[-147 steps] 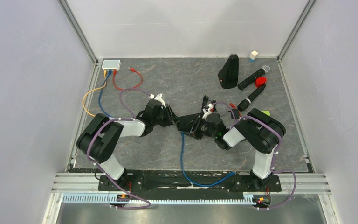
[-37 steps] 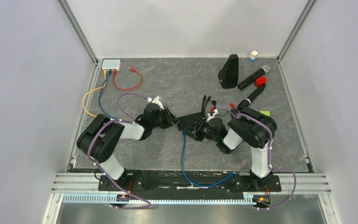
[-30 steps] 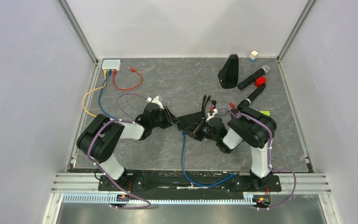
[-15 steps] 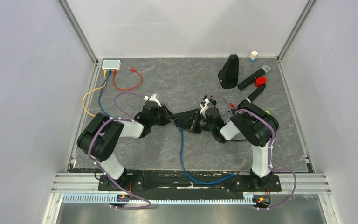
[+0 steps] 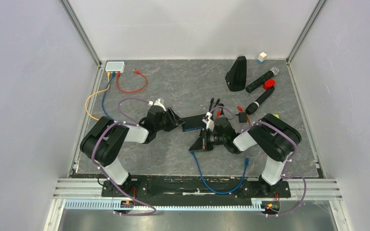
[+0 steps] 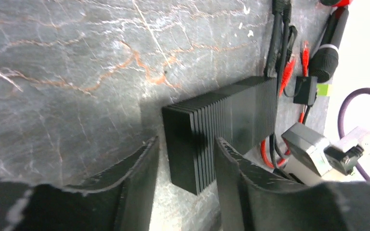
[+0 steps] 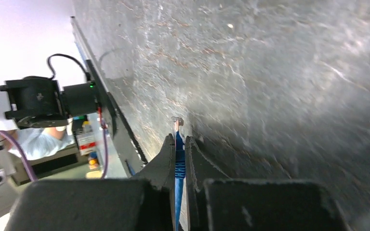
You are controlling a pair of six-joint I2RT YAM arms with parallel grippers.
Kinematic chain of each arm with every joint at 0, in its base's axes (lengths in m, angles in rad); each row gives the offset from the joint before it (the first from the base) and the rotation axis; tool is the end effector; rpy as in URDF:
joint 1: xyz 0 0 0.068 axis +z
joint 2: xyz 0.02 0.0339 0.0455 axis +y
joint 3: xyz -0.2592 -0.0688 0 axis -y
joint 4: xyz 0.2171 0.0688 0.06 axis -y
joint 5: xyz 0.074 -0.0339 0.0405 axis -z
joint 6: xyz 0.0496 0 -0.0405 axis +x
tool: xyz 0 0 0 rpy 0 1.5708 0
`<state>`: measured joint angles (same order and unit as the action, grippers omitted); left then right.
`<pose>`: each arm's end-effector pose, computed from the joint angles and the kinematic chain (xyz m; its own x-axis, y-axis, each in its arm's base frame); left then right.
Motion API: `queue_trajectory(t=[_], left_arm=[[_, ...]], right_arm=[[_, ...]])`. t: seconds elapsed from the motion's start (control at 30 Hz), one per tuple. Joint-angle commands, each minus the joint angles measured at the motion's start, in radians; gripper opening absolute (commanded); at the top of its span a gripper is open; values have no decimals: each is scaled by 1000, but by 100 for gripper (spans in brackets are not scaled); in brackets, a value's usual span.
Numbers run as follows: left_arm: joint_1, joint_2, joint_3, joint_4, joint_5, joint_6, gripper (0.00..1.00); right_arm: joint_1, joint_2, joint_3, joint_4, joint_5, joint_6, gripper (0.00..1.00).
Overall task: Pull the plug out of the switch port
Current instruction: Pull the connector from the switch port, then place the connector at the center of the board.
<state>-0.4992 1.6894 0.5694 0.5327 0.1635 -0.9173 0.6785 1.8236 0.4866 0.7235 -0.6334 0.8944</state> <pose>0.2609 -0.1515 0.1335 -0.7652 -0.4750 -0.4345 -0.0268 0.6978 -0.7158 0.2048 0.2028 0.1015 -0.9689 0.0263 -0.2461 -0.2030 0.4845 0.8509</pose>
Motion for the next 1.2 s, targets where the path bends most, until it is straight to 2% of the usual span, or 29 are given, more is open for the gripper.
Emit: queue_trajectory(t=[0.0,0.1,0.13,0.17,0.4,0.7,1.03,1.17], left_arm=[[-9,-50,-61,-198,-40,101,59],[-9,-131,-48,-265,-62,161,68],[-9,-160,-42,-281,-70,178,76],[-9,-184,-36,-306,-81,189,79],[-9,-336,-21,-403,-160,228,82],[-9,-441,-70,-436,-275,221,83],[-9,-434,-61,-451,-280,219,85],[-9,-409,-53,-451,-269,215,85]], right_arm=[[-12,-125,-7,-222,121,-129,0],[-16,-228,36,-299,191,-157,0],[-17,-258,46,-323,211,-165,0],[-19,-301,50,-334,235,-166,0],[-30,-512,84,-405,326,-178,0],[-37,-787,224,-602,602,-310,0],[-57,-838,505,-945,939,-447,0],[-66,-840,586,-1011,977,-509,0]])
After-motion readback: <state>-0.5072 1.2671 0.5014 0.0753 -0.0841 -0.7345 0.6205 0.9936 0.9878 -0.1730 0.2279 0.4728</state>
